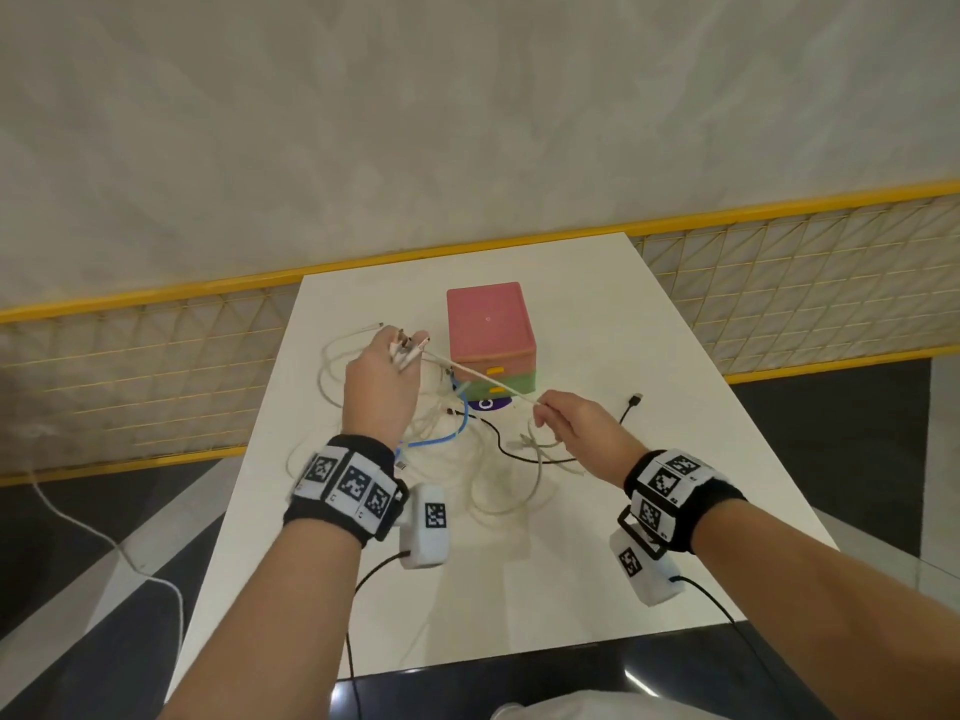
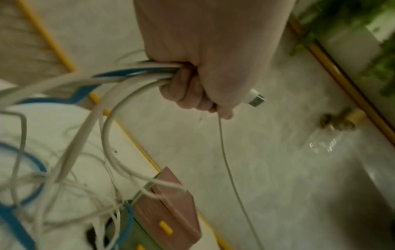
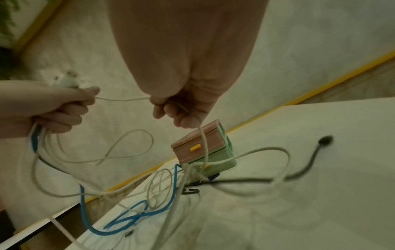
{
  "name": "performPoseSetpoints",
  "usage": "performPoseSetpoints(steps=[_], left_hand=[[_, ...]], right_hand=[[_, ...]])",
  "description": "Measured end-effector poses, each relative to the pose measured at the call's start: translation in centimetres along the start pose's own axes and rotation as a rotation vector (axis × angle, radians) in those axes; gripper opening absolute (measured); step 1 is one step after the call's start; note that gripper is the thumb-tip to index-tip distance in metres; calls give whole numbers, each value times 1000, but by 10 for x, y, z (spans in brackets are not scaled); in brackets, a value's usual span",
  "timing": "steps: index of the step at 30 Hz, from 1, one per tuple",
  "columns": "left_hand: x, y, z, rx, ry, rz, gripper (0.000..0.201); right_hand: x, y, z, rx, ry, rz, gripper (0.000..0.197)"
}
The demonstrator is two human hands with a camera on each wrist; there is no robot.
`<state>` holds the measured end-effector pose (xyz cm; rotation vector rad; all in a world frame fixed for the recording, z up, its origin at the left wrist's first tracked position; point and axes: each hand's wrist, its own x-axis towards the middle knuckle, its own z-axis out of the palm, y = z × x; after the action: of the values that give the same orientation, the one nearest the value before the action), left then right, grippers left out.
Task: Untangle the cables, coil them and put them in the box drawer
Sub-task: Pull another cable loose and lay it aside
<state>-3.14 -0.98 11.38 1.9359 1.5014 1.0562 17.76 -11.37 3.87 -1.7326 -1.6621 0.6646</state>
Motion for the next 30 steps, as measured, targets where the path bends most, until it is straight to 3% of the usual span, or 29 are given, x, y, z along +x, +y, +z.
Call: performPoseSetpoints(steps=[1, 4, 5, 7, 9, 13, 14, 20, 23, 25, 28, 30], left_hand=[[-2, 1, -1, -3, -47, 7, 17], [-18, 10, 12, -16, -342, 84, 46], [-24, 13, 17, 28, -456, 123, 46], [-33, 14, 28, 120, -580, 200, 25], [-34, 12, 29, 115, -571, 193, 9], [-12, 4, 14, 28, -307, 57, 10], [-8, 3, 12, 45, -294, 52, 6], [-40, 10, 35, 184, -697, 121, 21], [-42, 6, 45, 270, -779, 117, 22], [-31, 1, 46, 253, -626, 30, 26], [-4, -4, 28, -105, -145, -207, 39], [9, -9, 16, -250, -41, -229, 63]], right_hand=[[1, -1, 2, 1, 4, -5, 23], [9, -13, 7, 4, 16, -42, 22], [10, -19, 8, 2, 25, -73, 22], [12, -27, 8, 13, 38, -149, 21], [11, -28, 7, 29, 14, -162, 21], [6, -2, 3, -31, -38, -24, 23], [5, 2, 3, -51, -41, -19, 24], [9, -7, 10, -173, 16, -183, 19], [9, -8, 6, -187, -26, -94, 21], [6, -5, 3, -121, -20, -12, 27], [4, 3, 2, -177, -47, 86, 26], [2, 11, 7, -277, -121, 140, 19]])
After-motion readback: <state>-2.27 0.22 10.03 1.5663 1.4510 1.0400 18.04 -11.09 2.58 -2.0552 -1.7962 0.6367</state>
